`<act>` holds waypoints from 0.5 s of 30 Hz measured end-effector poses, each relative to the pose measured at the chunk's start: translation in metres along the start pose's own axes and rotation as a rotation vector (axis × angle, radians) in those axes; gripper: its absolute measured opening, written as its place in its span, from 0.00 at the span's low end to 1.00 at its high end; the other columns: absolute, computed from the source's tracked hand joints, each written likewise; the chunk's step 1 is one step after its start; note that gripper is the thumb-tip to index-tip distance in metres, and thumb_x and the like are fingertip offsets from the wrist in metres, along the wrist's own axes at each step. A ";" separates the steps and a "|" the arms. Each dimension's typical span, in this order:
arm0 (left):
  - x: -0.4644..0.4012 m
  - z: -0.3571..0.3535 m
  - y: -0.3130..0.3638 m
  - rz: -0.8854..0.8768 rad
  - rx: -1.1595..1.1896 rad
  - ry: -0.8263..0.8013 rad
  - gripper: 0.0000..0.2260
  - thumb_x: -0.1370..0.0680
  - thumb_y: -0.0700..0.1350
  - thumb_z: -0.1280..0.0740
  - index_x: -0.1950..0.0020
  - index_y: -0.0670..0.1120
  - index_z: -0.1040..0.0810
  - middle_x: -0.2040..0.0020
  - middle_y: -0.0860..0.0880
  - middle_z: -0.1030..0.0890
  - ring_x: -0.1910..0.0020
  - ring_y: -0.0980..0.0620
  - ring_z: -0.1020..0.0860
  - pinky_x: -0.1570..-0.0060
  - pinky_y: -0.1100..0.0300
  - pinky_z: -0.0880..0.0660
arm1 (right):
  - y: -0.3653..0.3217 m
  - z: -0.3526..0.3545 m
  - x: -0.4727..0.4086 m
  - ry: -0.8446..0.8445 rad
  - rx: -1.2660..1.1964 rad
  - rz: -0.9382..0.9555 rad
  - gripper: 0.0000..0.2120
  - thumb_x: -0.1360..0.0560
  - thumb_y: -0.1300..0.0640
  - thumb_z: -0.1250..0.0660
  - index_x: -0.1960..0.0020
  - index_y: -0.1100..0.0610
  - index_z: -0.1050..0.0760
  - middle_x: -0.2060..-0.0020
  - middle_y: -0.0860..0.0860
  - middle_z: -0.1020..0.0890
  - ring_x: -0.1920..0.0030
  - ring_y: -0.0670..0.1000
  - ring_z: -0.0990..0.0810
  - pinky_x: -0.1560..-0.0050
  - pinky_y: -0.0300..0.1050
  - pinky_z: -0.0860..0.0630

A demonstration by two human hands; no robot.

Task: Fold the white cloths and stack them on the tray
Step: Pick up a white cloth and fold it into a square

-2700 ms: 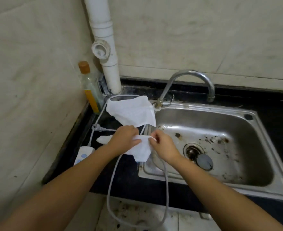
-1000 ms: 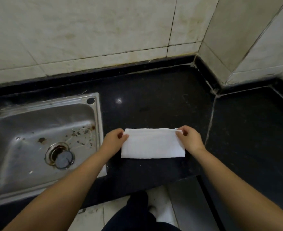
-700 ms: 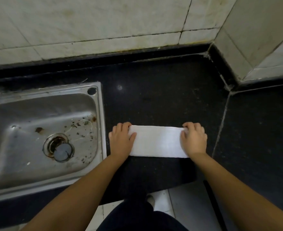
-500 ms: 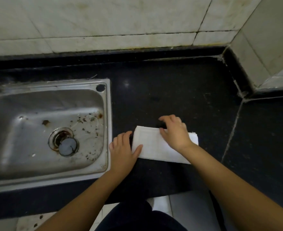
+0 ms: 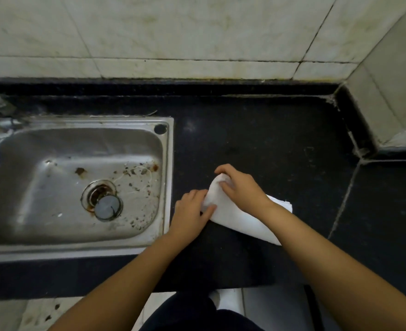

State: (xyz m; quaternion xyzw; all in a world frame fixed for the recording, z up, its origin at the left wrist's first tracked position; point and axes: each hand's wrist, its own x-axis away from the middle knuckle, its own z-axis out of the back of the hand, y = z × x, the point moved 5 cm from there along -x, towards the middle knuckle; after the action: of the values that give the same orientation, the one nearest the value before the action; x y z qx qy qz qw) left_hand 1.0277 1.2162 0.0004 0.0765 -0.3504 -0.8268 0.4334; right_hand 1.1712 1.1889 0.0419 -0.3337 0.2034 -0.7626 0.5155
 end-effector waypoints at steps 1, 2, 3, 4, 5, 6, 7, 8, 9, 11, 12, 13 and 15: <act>-0.006 0.006 0.010 -0.013 0.099 -0.047 0.11 0.22 0.52 0.38 0.41 0.53 0.28 0.47 0.54 0.23 0.48 0.54 0.25 0.46 0.57 0.28 | 0.001 0.011 0.004 0.037 -0.011 0.026 0.16 0.20 0.58 0.41 0.35 0.47 0.30 0.42 0.50 0.22 0.42 0.49 0.23 0.44 0.38 0.29; -0.013 0.014 0.022 -0.027 0.178 -0.074 0.06 0.22 0.50 0.38 0.45 0.53 0.28 0.52 0.55 0.23 0.52 0.55 0.24 0.51 0.59 0.27 | 0.001 0.023 0.008 0.085 -0.015 0.052 0.16 0.20 0.59 0.42 0.35 0.48 0.28 0.41 0.49 0.22 0.41 0.48 0.24 0.44 0.34 0.31; -0.021 0.023 0.034 -0.048 0.228 -0.076 0.03 0.21 0.48 0.37 0.49 0.52 0.28 0.55 0.55 0.23 0.54 0.55 0.23 0.54 0.61 0.27 | 0.001 0.037 0.012 0.145 -0.020 0.081 0.15 0.20 0.60 0.41 0.36 0.49 0.26 0.41 0.49 0.22 0.41 0.47 0.24 0.45 0.30 0.33; -0.029 0.034 0.047 -0.081 0.253 -0.061 0.01 0.22 0.47 0.36 0.51 0.52 0.27 0.56 0.54 0.22 0.56 0.55 0.23 0.56 0.63 0.28 | 0.001 0.051 0.016 0.213 -0.030 0.110 0.14 0.20 0.61 0.41 0.38 0.51 0.24 0.42 0.49 0.21 0.41 0.46 0.24 0.46 0.27 0.34; -0.037 0.045 0.061 -0.125 0.257 -0.044 0.01 0.22 0.46 0.35 0.51 0.51 0.26 0.56 0.53 0.21 0.56 0.54 0.23 0.58 0.64 0.29 | -0.002 0.067 0.020 0.284 -0.044 0.137 0.13 0.21 0.62 0.41 0.40 0.52 0.23 0.44 0.49 0.20 0.43 0.45 0.23 0.47 0.26 0.33; -0.045 0.057 0.076 -0.179 0.238 -0.028 0.02 0.23 0.45 0.35 0.50 0.50 0.25 0.56 0.52 0.21 0.57 0.54 0.23 0.60 0.67 0.30 | -0.005 0.084 0.024 0.353 -0.071 0.154 0.12 0.21 0.62 0.41 0.42 0.53 0.22 0.46 0.49 0.20 0.45 0.45 0.23 0.48 0.26 0.32; -0.052 0.068 0.091 -0.239 0.210 -0.012 0.04 0.23 0.44 0.34 0.48 0.49 0.24 0.54 0.51 0.21 0.57 0.54 0.24 0.62 0.69 0.32 | -0.009 0.101 0.028 0.415 -0.108 0.156 0.11 0.21 0.61 0.41 0.43 0.54 0.22 0.48 0.47 0.20 0.47 0.44 0.23 0.48 0.28 0.30; -0.058 0.080 0.107 -0.299 0.183 0.004 0.07 0.23 0.44 0.34 0.46 0.48 0.23 0.53 0.51 0.21 0.56 0.55 0.25 0.63 0.70 0.33 | -0.013 0.117 0.032 0.466 -0.150 0.152 0.09 0.20 0.60 0.41 0.45 0.53 0.23 0.51 0.44 0.21 0.49 0.44 0.23 0.49 0.32 0.29; -0.063 0.092 0.123 -0.352 0.158 0.018 0.09 0.23 0.44 0.34 0.43 0.47 0.23 0.52 0.52 0.22 0.55 0.56 0.26 0.63 0.72 0.33 | -0.017 0.132 0.037 0.504 -0.191 0.153 0.08 0.20 0.59 0.41 0.46 0.53 0.24 0.53 0.42 0.22 0.51 0.44 0.23 0.50 0.35 0.27; -0.067 0.114 0.150 -0.450 0.097 0.045 0.09 0.23 0.44 0.35 0.43 0.45 0.23 0.52 0.54 0.24 0.55 0.57 0.27 0.62 0.70 0.33 | -0.025 0.154 0.047 0.557 -0.252 0.176 0.07 0.20 0.57 0.42 0.47 0.53 0.25 0.55 0.41 0.23 0.53 0.44 0.24 0.53 0.36 0.27; -0.066 0.123 0.160 -0.491 0.061 0.066 0.09 0.22 0.44 0.35 0.44 0.44 0.22 0.53 0.53 0.24 0.55 0.56 0.27 0.61 0.67 0.34 | -0.028 0.162 0.053 0.582 -0.274 0.192 0.06 0.20 0.56 0.42 0.47 0.53 0.26 0.56 0.42 0.23 0.53 0.43 0.24 0.54 0.35 0.27; -0.064 0.129 0.167 -0.522 0.026 0.088 0.08 0.22 0.44 0.35 0.46 0.43 0.22 0.54 0.52 0.25 0.55 0.55 0.27 0.60 0.66 0.34 | -0.031 0.167 0.059 0.606 -0.290 0.208 0.06 0.19 0.57 0.43 0.48 0.53 0.27 0.56 0.43 0.24 0.54 0.43 0.24 0.55 0.33 0.28; -0.055 0.135 0.169 -0.562 -0.021 0.134 0.07 0.23 0.44 0.34 0.50 0.42 0.22 0.57 0.51 0.26 0.58 0.53 0.29 0.63 0.68 0.36 | -0.032 0.167 0.070 0.638 -0.289 0.228 0.06 0.19 0.58 0.43 0.49 0.53 0.28 0.57 0.43 0.25 0.55 0.43 0.25 0.56 0.31 0.29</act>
State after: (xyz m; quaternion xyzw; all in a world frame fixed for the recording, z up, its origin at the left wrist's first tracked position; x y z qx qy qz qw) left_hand 1.1153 1.2634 0.2004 0.2203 -0.2774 -0.9112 0.2103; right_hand 1.2529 1.1421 0.1999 -0.1237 0.4952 -0.7293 0.4556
